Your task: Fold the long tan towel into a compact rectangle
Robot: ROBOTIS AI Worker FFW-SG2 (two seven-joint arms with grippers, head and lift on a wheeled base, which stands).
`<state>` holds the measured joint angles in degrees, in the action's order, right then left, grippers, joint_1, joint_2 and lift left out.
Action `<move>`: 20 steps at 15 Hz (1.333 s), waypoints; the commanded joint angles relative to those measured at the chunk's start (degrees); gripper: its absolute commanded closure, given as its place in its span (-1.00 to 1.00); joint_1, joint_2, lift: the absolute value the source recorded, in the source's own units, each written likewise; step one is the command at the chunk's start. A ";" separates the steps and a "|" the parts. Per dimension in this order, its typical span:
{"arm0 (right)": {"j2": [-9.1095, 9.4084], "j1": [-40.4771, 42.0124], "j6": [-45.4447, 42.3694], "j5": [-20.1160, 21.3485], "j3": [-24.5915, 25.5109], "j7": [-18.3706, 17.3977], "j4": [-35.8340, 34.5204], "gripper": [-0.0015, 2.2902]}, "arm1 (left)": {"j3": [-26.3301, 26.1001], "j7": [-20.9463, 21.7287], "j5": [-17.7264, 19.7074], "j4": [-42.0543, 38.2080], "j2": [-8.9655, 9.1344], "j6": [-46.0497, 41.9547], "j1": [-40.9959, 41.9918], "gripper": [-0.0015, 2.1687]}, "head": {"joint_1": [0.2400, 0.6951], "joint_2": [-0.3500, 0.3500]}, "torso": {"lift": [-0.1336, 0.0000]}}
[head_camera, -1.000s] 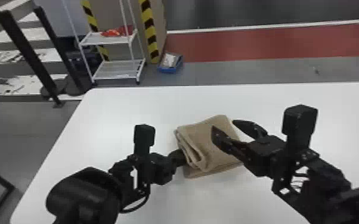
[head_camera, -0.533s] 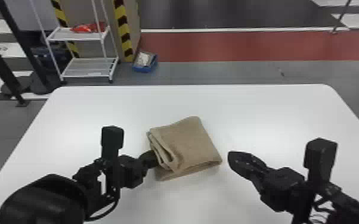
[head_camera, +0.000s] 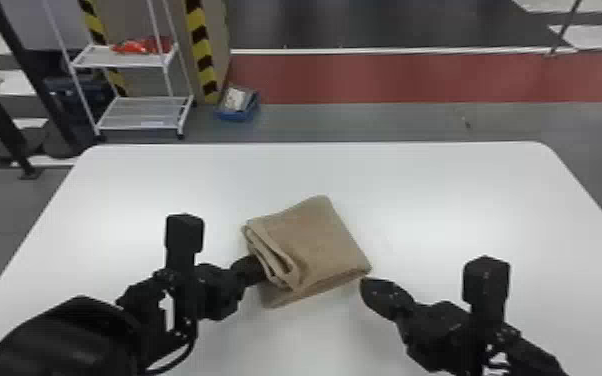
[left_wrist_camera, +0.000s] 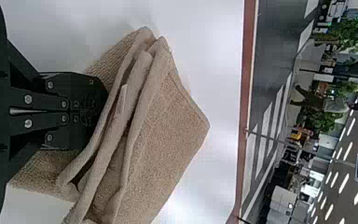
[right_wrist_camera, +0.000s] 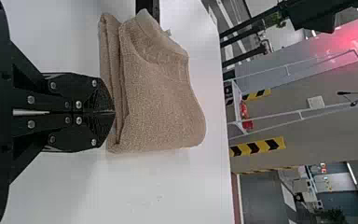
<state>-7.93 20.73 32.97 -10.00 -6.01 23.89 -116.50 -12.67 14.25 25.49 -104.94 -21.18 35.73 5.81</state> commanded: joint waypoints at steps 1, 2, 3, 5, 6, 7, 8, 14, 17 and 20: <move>0.28 -2.54 0.21 0.77 -1.46 -0.78 2.94 0.86 | 0.19 0.25 0.00 -0.09 -0.09 0.27 0.08 0.76 | 1.00 0.12 | -0.84; 0.72 -3.68 0.56 1.03 -1.55 -1.04 3.64 0.86 | 0.27 0.34 0.09 -0.44 -0.09 0.27 0.08 0.76 | 1.00 0.12 | -0.84; 1.07 -5.44 1.44 1.82 -1.82 -1.39 4.52 0.86 | 0.54 0.34 0.26 -0.97 -0.18 0.44 0.26 0.76 | 1.00 0.13 | -0.84; 1.25 -8.34 3.02 2.17 -2.43 -2.18 6.63 0.86 | 1.77 0.78 0.70 -2.47 -0.70 0.62 1.57 0.77 | 1.00 0.14 | -0.84; 1.25 -9.83 3.20 2.17 -2.61 -2.36 7.95 0.86 | 3.35 0.95 0.88 -4.14 -1.06 0.97 3.07 0.76 | 1.00 0.15 | -0.84; 1.25 -10.89 3.55 2.44 -2.78 -2.89 9.01 0.86 | 5.37 1.74 0.88 -6.42 -1.14 2.20 5.09 0.76 | 1.00 0.16 | -0.84; 1.33 -12.03 3.55 2.44 -3.05 -2.89 10.24 0.86 | 7.13 2.09 1.32 -8.79 -1.32 2.38 7.02 0.77 | 1.00 0.18 | -0.84; 1.42 -18.53 3.02 3.76 -2.70 -2.89 17.62 0.86 | 15.48 4.03 2.90 -18.81 -2.99 2.91 15.81 0.77 | 1.00 0.31 | -0.84; 1.86 -25.39 2.32 4.11 -3.75 -2.98 24.03 0.86 | 15.39 3.94 2.81 -19.52 -2.99 2.91 16.16 0.76 | 1.00 0.30 | -0.84; 3.88 -30.93 -1.20 4.81 -5.16 -2.89 30.36 0.86 | 14.34 3.76 2.81 -19.25 -2.90 2.73 14.93 0.77 | 1.00 0.29 | -0.84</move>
<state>-5.07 -7.28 33.36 -5.35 -10.39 20.94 -89.60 2.17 18.06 28.31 -124.41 -24.13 38.48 21.44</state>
